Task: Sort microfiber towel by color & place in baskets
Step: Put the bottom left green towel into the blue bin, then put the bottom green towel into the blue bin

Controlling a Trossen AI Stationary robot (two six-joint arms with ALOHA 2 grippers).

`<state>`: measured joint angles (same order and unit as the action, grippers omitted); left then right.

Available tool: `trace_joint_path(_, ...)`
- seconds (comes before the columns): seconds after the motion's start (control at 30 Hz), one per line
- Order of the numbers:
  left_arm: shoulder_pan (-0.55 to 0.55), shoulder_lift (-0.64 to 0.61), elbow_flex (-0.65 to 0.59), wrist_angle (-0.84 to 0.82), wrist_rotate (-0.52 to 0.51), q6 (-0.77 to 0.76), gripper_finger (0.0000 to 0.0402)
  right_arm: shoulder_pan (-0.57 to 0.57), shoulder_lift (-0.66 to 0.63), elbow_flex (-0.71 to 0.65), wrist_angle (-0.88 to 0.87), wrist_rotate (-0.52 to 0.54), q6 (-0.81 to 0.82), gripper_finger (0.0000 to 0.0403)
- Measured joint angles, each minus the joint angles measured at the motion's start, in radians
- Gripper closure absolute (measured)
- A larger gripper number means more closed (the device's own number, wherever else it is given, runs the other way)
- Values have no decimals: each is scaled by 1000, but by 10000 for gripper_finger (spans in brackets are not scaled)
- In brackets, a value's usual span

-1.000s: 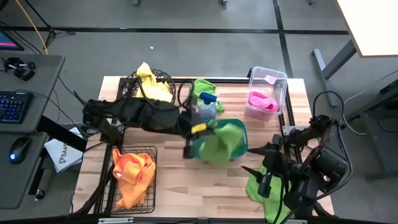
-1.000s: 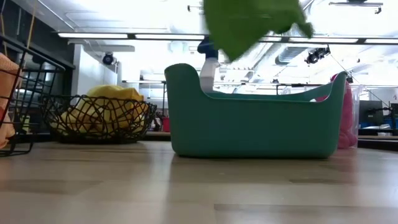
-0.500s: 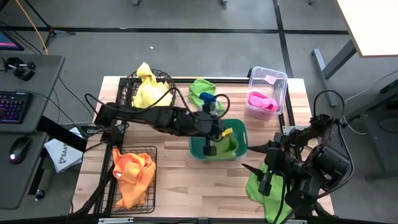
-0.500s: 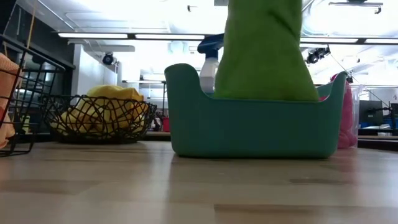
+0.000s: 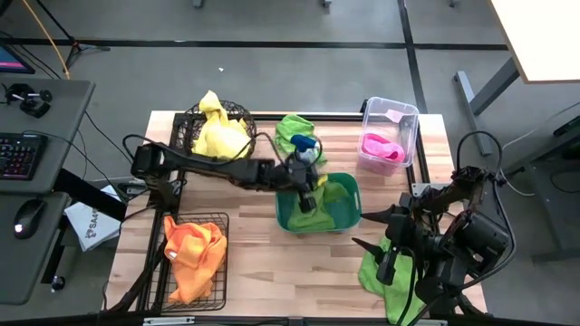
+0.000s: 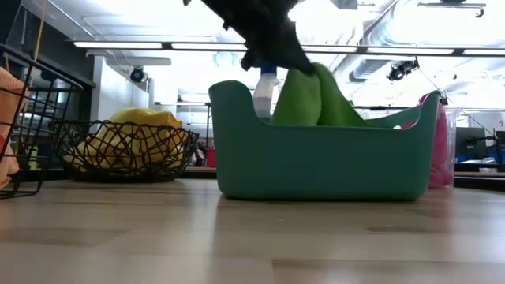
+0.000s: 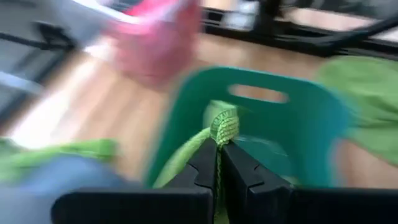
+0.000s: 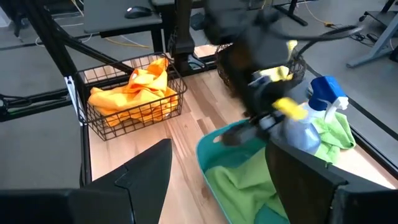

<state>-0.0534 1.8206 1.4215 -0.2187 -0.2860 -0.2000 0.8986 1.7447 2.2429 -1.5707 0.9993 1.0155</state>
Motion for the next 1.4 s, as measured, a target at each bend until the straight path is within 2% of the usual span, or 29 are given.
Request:
trace_joint_path(0.07,-34,-2,-39,48,22,-29,401,0,0,0,0,2,4,149)
trace_joint_path(0.27,-116,-2,-162,147,1,-59,401,-9,0,0,0,6,18,149)
trace_joint_path(0.4,-107,-2,-184,111,0,-114,400,-28,0,0,0,5,42,149)
trace_joint_path(0.47,-83,-2,-184,105,54,-130,392,-42,0,0,0,-13,58,149)
trace_joint_path(0.63,-34,-2,-142,50,228,-138,329,-92,5,0,0,-173,78,149)
trace_joint_path(0.87,-38,-2,3,-210,253,-52,210,-100,39,-23,4,-317,82,149)
trace_joint_path(0.97,-40,-2,74,-334,290,-60,176,-93,23,-144,2,-391,146,149)
trace_joint_path(1.07,-48,-16,130,-397,375,-85,158,-83,-18,-343,0,-551,250,149)
trace_joint_path(1.13,-63,-50,130,-388,393,-103,155,-60,-58,-487,2,-657,332,149)
trace_joint_path(1.27,-113,-150,87,-266,354,-130,153,21,-157,-765,108,-816,537,149)
trace_joint_path(1.4,-169,-266,-9,-75,248,-157,153,84,-240,-1025,343,-959,771,149)
